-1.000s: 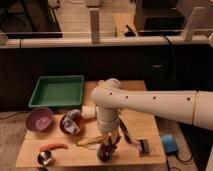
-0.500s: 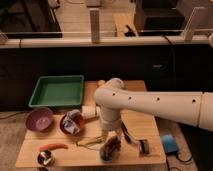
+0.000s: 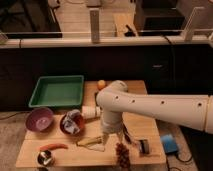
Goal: Place grapes in plastic cup
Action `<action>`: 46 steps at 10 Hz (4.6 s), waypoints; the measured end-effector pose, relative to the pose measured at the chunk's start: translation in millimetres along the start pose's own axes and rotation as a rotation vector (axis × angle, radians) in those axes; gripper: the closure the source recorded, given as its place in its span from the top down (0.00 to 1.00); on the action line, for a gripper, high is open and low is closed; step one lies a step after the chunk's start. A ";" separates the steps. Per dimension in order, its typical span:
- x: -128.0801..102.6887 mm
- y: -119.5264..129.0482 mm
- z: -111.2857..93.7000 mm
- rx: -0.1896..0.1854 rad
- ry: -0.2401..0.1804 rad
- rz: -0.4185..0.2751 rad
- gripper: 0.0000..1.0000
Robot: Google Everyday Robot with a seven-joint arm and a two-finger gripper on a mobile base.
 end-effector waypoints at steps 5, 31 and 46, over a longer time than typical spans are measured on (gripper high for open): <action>1.7 0.3 0.7 0.007 0.005 -0.002 0.80; 1.6 0.6 1.3 0.008 0.003 0.000 0.80; 1.6 0.6 1.3 0.008 0.003 0.000 0.80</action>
